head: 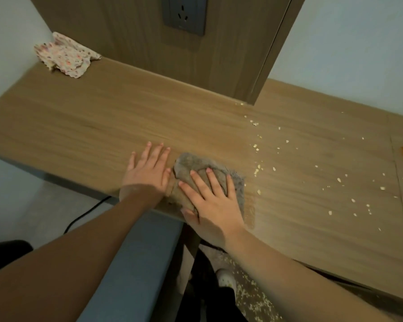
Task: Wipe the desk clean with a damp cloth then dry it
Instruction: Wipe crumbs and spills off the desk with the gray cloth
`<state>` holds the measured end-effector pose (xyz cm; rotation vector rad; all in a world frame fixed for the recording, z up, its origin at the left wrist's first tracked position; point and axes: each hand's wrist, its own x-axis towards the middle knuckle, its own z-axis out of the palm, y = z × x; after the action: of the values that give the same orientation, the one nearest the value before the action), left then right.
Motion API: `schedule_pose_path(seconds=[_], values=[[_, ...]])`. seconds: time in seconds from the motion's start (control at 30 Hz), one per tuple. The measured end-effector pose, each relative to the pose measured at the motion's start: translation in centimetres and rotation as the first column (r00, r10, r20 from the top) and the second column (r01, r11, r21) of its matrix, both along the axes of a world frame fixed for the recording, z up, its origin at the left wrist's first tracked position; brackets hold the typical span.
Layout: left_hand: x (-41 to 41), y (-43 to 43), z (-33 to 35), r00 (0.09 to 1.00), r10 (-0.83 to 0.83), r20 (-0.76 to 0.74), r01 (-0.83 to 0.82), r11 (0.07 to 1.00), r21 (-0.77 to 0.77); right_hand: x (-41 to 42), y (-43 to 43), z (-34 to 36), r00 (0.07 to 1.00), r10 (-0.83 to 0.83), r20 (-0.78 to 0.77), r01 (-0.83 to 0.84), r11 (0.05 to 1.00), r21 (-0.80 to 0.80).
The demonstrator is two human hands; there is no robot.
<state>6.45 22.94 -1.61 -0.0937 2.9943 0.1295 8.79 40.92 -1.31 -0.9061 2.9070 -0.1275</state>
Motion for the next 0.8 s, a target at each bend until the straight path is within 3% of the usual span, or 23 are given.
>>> schedule_pose_path(seconds=[0.13, 0.3, 0.37, 0.53, 0.6, 0.7, 0.8], values=[[0.4, 1.8, 0.2, 0.997, 0.033, 0.068, -0.03, 0.999, -0.045, 1.0, 5.7, 0.1, 0.998, 0.067, -0.003, -0.066, 0.997, 0.046], [2.3, 5.9, 0.1, 0.998, -0.021, 0.062, 0.026, 0.996, -0.083, -1.1, 6.6, 0.7, 0.977, -0.203, 0.068, 0.202, 0.979, 0.025], [2.6, 6.6, 0.2, 0.997, -0.001, 0.078, 0.008, 0.996, -0.093, -0.4, 5.9, 0.7, 0.97, -0.226, 0.094, 0.227, 0.974, 0.004], [2.4, 7.1, 0.7, 0.996, 0.011, 0.092, -0.004, 0.996, -0.084, -0.1, 10.9, 0.2, 0.995, 0.096, 0.03, -0.097, 0.993, 0.061], [2.3, 7.5, 1.0, 0.997, 0.018, 0.079, -0.014, 0.998, -0.054, -1.5, 14.3, 0.0, 0.999, 0.009, 0.032, -0.012, 0.994, 0.107], [2.0, 8.5, 0.8, 0.994, 0.082, 0.072, -0.081, 0.996, -0.024, -2.6, 15.8, 0.3, 0.939, -0.341, 0.033, 0.34, 0.94, 0.045], [1.8, 9.0, 0.6, 0.991, 0.115, 0.068, -0.113, 0.993, -0.029, 0.0, 12.7, 0.4, 0.929, -0.358, 0.095, 0.361, 0.932, -0.018]])
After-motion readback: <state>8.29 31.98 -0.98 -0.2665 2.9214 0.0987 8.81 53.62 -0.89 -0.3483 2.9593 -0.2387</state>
